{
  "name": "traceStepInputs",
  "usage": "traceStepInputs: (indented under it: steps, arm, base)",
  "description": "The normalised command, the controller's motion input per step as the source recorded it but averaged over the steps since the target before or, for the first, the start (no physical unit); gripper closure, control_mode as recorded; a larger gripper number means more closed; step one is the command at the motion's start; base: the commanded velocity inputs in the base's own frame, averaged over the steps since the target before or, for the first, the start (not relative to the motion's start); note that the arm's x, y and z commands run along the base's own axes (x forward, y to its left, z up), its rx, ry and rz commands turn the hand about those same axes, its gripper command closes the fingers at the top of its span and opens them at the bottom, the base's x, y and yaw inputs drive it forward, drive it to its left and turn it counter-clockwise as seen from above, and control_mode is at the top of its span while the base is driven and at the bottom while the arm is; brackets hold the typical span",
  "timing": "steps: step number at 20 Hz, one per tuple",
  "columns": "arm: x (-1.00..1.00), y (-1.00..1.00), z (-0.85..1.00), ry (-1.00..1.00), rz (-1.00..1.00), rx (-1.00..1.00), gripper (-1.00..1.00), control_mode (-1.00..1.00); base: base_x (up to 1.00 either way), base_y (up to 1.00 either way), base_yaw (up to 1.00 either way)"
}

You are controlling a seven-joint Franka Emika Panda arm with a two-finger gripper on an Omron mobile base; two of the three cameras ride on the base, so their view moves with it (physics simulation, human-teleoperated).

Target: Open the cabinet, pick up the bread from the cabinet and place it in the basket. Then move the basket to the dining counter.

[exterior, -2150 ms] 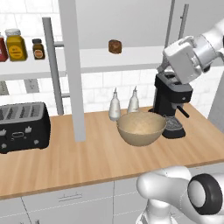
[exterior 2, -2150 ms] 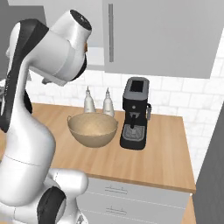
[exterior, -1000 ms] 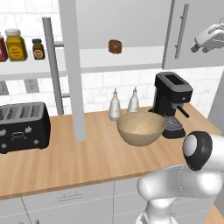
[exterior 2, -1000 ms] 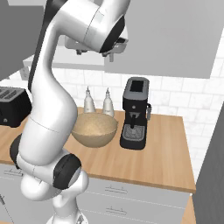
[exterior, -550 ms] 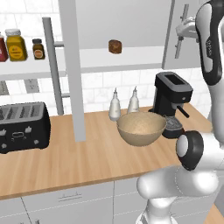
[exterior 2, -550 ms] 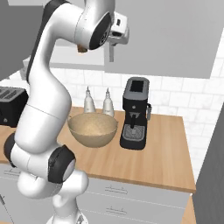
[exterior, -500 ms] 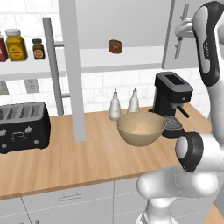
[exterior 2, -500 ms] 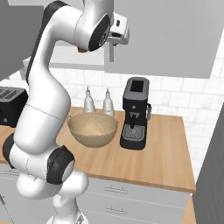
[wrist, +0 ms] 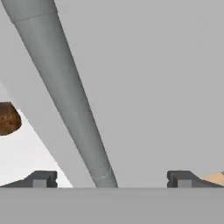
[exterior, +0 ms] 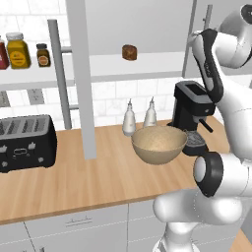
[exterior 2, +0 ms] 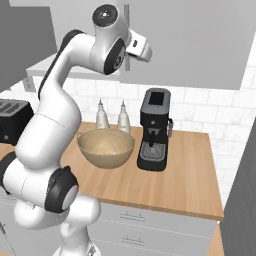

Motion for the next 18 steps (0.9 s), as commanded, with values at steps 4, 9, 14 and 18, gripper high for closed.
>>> traceStepInputs:
  steps: [4,9,14,18]
  arm:
    - [0.65,-0.32,0.12,0.00,-0.07,0.08,-1.00,-1.00]
    - [0.18,-0.03,0.11,-0.02,-0.01,0.17,-1.00,-1.00]
    - [0.15,0.01,-0.03,-0.18,0.00,0.21,-1.00,-1.00]
    - [0.39,0.02,-0.03,-0.34,0.00,0.15,1.00,-1.00]
  base:
    - [0.00,0.00,0.00]
    - [0.00,0.00,0.00]
    - [0.00,0.00,0.00]
    - [0.00,0.00,0.00]
